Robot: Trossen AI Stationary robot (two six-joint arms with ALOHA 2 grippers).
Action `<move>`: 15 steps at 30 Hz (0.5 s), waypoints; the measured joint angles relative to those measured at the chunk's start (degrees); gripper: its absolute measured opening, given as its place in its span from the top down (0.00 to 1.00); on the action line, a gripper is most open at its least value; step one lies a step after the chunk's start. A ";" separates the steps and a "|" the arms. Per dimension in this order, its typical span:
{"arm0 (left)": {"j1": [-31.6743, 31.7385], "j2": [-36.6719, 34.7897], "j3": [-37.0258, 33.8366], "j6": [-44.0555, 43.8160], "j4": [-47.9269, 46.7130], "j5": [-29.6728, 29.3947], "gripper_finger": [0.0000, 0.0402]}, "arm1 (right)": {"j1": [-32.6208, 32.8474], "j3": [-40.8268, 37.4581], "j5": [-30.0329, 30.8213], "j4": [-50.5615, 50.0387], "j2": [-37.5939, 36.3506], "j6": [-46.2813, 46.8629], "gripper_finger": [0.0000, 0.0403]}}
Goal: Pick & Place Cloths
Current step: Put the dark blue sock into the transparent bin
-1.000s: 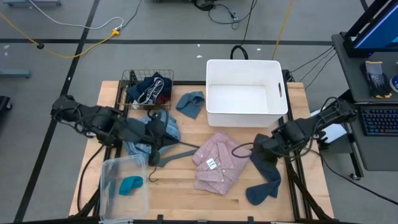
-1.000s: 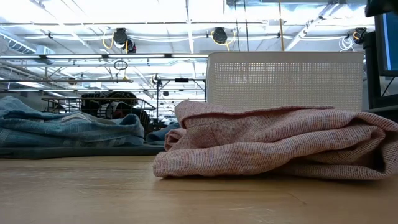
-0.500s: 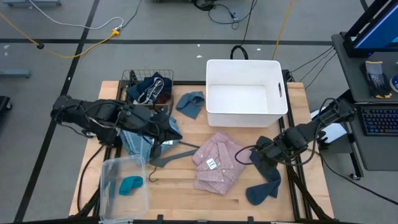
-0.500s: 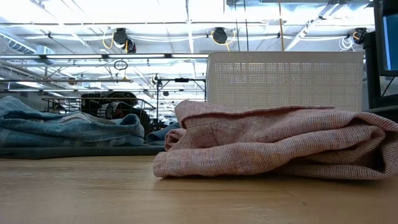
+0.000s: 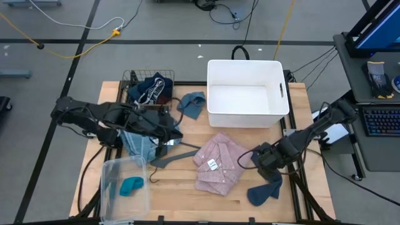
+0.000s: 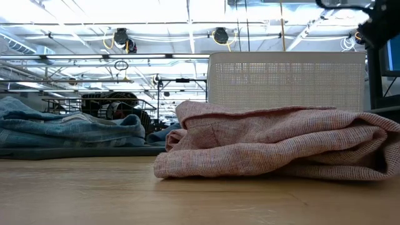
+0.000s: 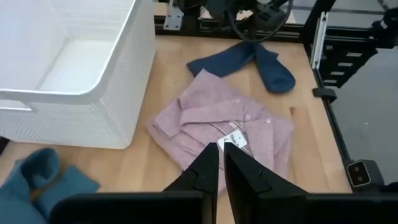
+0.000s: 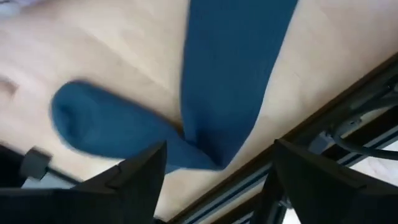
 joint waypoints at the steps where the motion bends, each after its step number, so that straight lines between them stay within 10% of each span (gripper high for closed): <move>1: 0.00 -0.05 -0.77 -0.17 0.67 0.04 0.93 | 0.00 -0.86 0.01 0.73 0.04 0.99 0.27; 15: -0.07 -0.03 -5.91 -1.83 2.97 0.58 0.86 | -0.02 -10.90 -7.23 8.20 0.00 13.21 0.23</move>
